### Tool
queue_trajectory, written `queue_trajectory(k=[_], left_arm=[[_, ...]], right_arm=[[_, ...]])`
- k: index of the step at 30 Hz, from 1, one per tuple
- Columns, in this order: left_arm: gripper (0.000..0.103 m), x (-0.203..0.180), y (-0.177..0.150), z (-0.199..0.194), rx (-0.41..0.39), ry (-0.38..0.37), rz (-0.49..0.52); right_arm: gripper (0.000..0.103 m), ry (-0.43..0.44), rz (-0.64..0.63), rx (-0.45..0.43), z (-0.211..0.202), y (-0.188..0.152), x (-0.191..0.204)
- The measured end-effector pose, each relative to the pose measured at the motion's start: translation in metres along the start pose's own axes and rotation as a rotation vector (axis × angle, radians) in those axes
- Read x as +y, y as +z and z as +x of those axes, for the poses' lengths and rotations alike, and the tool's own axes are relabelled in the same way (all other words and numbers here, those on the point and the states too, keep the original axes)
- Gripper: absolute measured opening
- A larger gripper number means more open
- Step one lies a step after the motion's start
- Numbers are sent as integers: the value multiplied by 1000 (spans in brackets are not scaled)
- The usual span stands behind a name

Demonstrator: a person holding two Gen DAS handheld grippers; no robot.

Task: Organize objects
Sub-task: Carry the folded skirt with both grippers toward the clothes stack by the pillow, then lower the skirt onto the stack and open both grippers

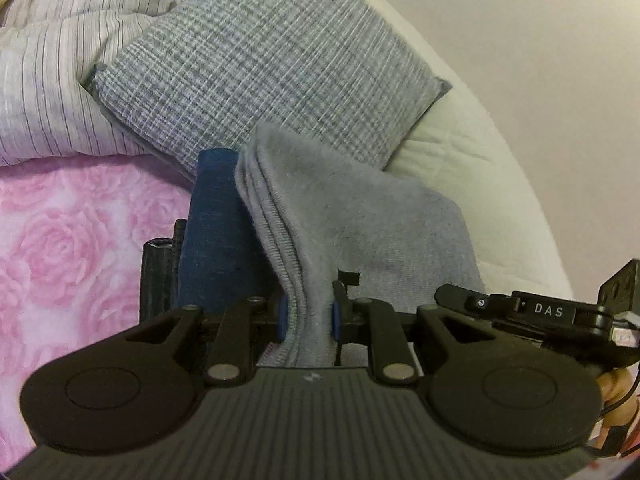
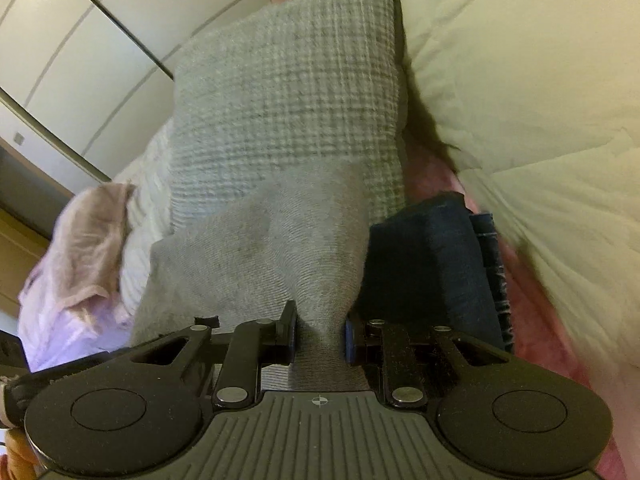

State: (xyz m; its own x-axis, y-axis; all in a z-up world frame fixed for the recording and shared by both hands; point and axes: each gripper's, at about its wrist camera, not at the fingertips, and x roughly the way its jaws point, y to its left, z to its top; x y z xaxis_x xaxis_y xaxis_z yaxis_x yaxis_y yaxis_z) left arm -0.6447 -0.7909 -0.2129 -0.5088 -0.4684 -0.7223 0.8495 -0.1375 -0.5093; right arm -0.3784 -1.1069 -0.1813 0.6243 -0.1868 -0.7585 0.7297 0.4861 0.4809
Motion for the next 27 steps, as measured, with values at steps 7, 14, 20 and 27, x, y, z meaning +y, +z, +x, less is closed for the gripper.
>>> queue_trajectory(k=[7, 14, 20, 27], left_arm=[[17, 10, -1, 19, -20, -15, 11], [24, 15, -3, 12, -45, 68, 77], [22, -8, 29, -9, -186, 94, 116], [24, -41, 27, 70, -147, 189, 266]], right_arm=[[24, -49, -22, -19, 21, -4, -15], [47, -199, -161, -99, 15, -15, 3], [43, -220, -354, -265, -6, -5, 29], [24, -228, -461, -280, 47, -9, 26]])
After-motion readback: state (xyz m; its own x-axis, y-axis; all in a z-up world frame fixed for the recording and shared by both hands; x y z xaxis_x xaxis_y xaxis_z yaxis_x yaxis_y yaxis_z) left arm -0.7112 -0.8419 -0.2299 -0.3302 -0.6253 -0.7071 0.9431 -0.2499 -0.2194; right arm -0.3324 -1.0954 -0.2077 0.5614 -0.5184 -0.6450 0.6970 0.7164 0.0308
